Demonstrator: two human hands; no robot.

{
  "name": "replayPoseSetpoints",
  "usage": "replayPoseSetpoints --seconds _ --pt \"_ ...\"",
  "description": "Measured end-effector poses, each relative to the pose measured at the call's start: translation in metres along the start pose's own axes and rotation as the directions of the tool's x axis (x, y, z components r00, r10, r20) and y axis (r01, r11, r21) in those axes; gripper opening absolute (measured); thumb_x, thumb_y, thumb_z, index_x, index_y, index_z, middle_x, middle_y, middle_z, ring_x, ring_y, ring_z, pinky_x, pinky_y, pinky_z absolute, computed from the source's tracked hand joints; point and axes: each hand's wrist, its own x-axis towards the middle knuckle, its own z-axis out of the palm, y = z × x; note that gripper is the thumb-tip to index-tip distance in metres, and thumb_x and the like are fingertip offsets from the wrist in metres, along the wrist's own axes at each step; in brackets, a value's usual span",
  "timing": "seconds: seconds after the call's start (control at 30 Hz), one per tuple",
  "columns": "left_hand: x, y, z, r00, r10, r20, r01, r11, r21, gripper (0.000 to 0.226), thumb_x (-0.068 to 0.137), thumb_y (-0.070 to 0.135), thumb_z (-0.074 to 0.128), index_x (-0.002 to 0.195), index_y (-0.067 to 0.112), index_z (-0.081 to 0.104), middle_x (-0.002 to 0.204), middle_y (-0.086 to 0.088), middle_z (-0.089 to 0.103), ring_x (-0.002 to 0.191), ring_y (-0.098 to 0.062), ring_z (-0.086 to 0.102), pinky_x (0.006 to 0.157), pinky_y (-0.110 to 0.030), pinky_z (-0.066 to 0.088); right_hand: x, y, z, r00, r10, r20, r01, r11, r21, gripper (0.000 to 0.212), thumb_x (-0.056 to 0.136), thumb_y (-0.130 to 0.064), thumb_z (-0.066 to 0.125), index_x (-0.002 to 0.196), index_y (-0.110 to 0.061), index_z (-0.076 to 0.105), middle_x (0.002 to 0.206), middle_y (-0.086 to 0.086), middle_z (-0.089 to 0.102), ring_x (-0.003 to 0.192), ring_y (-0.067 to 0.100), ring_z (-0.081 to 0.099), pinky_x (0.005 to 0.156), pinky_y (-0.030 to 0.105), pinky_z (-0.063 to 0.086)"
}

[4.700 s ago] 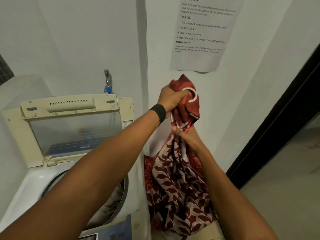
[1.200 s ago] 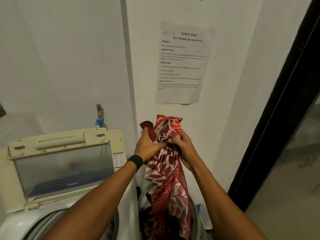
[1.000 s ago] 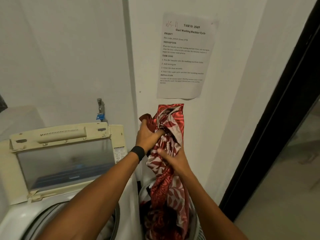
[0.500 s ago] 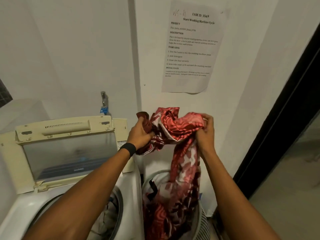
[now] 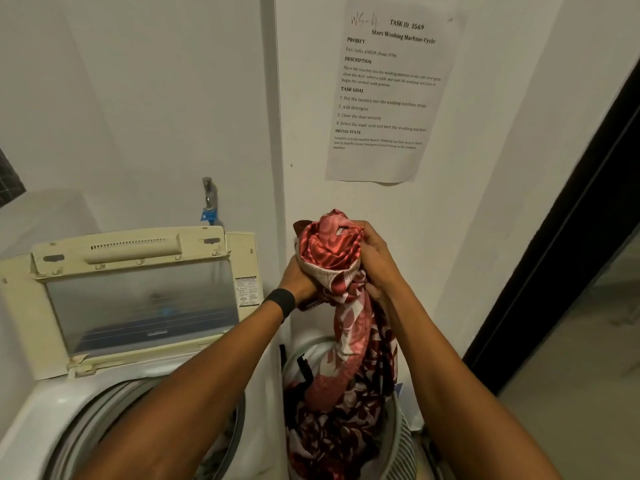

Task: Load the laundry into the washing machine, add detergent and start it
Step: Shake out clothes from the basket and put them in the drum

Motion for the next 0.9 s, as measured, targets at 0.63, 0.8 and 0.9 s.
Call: replayPoseSetpoints --seconds 0.63,0.8,0.9 --pt "0.011 0.004 -0.024 0.931 -0.092 -0.353 0.041 0.988 -0.149 0.019 0.096 0.023 0.072 0.104 0.027 0.055 0.092 0.006 0.062 0.084 -0.013 0.060 0.079 -0.025 0.044 -0.047 0.059 -0.041 0.997 -0.030 -0.065 -0.005 0.877 -0.480 0.019 0.097 -0.012 0.065 0.102 -0.028 0.072 0.096 -0.010 0.076 0.096 0.018 0.074 0.083 0.030 0.060" --pt "0.010 0.002 -0.018 0.950 0.018 -0.312 -0.001 0.999 0.054 0.017 0.093 0.019 0.072 0.105 0.019 0.061 0.100 -0.002 0.068 0.088 -0.018 0.064 0.078 -0.026 0.047 -0.010 -0.007 -0.019 0.957 -0.190 -0.218 0.165 0.978 -0.130 0.010 0.093 -0.021 0.072 0.101 -0.024 0.077 0.102 0.007 0.078 0.100 0.025 0.074 0.088 0.044 0.062" --pt "0.007 0.010 -0.012 0.997 0.012 -0.083 -0.010 1.000 0.023 0.021 0.096 0.023 0.071 0.115 0.021 0.064 0.103 0.002 0.069 0.094 -0.012 0.066 0.077 -0.021 0.048 0.005 0.000 -0.007 0.963 -0.120 -0.240 0.092 0.988 -0.125 0.022 0.077 -0.034 0.075 0.095 -0.021 0.076 0.101 0.018 0.075 0.095 0.035 0.074 0.084 0.063 0.058"
